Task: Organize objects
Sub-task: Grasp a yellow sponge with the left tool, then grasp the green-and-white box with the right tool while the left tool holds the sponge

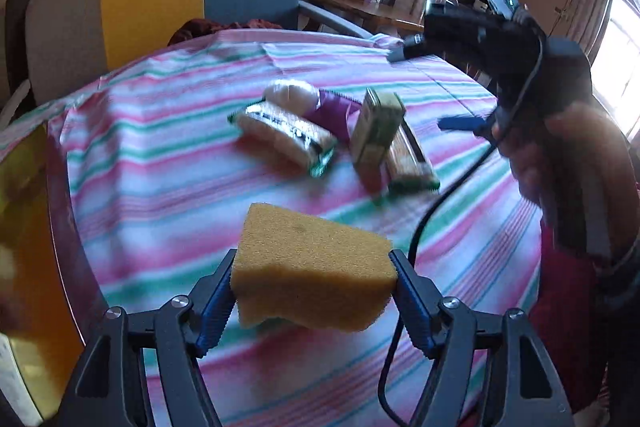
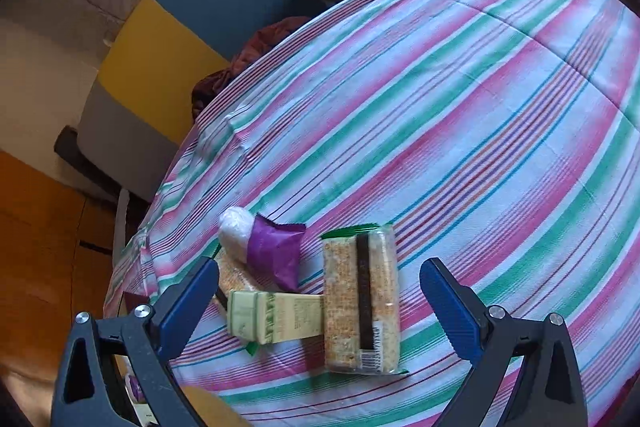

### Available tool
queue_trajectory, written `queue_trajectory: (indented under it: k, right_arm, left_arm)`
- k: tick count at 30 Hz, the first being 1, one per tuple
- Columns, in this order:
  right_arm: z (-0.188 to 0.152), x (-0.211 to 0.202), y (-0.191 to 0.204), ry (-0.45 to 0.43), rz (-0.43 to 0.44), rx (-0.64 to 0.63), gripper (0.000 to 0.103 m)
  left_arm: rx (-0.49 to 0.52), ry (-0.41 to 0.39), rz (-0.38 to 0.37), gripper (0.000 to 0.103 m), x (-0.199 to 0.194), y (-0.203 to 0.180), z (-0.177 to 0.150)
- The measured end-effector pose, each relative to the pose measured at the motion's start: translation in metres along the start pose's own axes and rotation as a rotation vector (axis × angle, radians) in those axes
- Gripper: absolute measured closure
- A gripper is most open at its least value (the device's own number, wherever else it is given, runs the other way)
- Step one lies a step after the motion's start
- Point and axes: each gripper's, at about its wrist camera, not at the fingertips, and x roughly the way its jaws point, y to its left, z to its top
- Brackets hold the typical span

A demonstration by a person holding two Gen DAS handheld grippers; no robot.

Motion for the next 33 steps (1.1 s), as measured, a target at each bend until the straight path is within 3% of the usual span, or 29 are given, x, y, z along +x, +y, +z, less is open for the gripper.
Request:
queue_trajectory:
  k: [4, 11, 15, 18, 23, 27, 33]
  right_arm:
    - [-0.003, -0.004, 0.014, -0.008, 0.125, -0.052, 0.002]
    - [-0.015, -0.001, 0.05, 0.008, 0.216, -0.22, 0.002]
    - [-0.027, 0.011, 0.061, 0.127, 0.266, -0.266, 0.002]
    - [-0.037, 0.023, 0.064, 0.271, 0.386, -0.258, 0.006]
    - [-0.05, 0.028, 0.071, 0.327, 0.371, -0.314, 0.007]
    - [-0.039, 0.023, 0.058, 0.248, 0.337, -0.252, 0.007]
    - [-0.031, 0.023, 0.052, 0.166, 0.201, -0.241, 0.007]
  left_arm:
    - [-0.011, 0.004, -0.01, 0.031, -0.005, 0.003, -0.011]
    - [-0.025, -0.014, -0.007, 0.031, -0.017, 0.006, -0.017]
    - [-0.029, -0.018, -0.003, 0.031, -0.021, 0.008, -0.021]
    - [-0.038, -0.02, 0.004, 0.031, -0.023, 0.012, -0.023]
    - [-0.06, -0.018, 0.013, 0.031, -0.025, 0.02, -0.025]
    - [-0.07, -0.021, 0.014, 0.031, -0.026, 0.022, -0.027]
    - [-0.078, -0.012, 0.009, 0.031, -0.022, 0.024, -0.029]
